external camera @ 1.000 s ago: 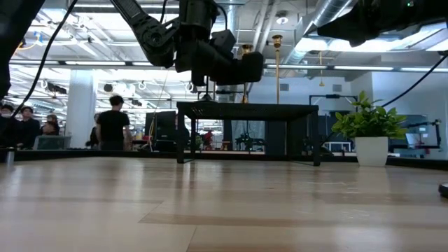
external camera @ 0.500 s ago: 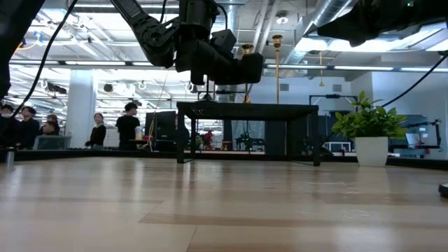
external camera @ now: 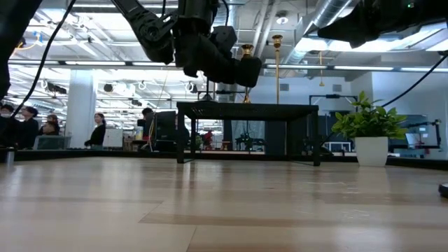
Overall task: Pick & Place candle stick holders
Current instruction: Put the black candle holder on the shelf
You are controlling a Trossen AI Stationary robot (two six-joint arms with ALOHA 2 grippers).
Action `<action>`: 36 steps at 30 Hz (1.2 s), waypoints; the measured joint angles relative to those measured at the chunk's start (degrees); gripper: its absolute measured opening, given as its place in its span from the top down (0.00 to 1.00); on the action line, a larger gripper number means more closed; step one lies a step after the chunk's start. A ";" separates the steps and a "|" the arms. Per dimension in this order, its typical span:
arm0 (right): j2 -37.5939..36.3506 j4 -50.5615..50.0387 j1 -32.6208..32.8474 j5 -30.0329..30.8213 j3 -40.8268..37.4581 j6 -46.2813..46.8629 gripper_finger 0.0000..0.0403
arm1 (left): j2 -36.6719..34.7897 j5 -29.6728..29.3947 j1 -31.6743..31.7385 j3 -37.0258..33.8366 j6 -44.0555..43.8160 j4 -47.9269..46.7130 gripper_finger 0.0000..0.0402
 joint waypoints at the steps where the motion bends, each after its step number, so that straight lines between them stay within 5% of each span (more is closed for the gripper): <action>1: 0.00 -0.01 0.00 0.00 0.00 -0.01 1.00 | -0.13 -0.36 -0.37 0.00 0.74 -0.09 0.99; 10: 0.00 -0.24 -0.01 0.00 0.00 0.02 1.00 | -1.82 -1.22 -4.51 0.04 3.18 0.31 0.99; 18: 0.02 -0.57 0.00 0.00 0.00 0.04 1.00 | -4.75 -12.23 -10.71 0.02 14.12 -0.05 0.99; 24: 0.00 -0.97 0.00 -0.02 0.00 0.04 1.00 | -7.77 -12.41 -16.90 0.00 21.19 -1.63 0.99; 31: -1.94 -10.59 0.11 -1.78 0.00 3.69 1.00 | -16.17 -5.09 -22.25 -7.38 20.00 -10.05 0.99; 36: -5.07 -20.55 0.35 -4.33 -0.04 8.20 1.00 | -26.01 10.82 -21.18 -19.59 10.91 -10.72 0.99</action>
